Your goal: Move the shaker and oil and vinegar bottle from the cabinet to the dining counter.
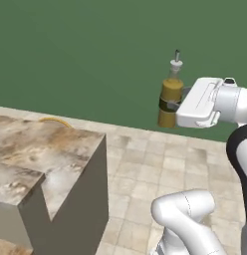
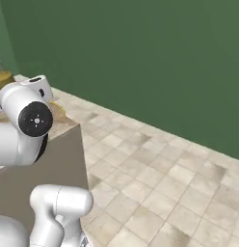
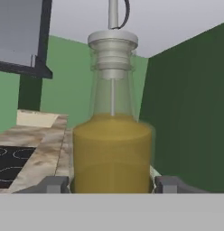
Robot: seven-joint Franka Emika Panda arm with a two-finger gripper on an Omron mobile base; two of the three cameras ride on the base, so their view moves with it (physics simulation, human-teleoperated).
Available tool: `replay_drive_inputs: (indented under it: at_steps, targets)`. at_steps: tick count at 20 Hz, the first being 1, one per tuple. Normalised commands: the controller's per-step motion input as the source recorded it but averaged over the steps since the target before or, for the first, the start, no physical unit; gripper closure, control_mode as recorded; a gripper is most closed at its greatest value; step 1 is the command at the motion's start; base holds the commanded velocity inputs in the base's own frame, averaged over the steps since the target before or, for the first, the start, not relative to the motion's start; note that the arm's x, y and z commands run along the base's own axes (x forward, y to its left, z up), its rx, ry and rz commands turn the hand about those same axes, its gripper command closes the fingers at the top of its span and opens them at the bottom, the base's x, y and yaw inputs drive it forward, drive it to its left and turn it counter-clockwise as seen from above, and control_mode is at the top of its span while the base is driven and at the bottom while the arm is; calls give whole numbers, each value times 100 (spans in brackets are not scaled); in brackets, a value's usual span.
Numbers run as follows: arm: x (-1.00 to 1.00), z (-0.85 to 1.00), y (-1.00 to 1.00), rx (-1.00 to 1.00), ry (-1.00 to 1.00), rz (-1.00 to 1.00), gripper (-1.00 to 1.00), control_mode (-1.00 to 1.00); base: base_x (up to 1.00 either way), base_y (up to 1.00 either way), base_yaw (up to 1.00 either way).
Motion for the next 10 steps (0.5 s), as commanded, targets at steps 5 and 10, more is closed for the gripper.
replay_drive_inputs:
  at_steps: [5, 10]
  targets:
    - [0, 0, 0, 0, 0, 0, 100, 100, 47, -9, 54]
    - [0, 0, 0, 0, 0, 0, 100, 100, 46, -13, 54]
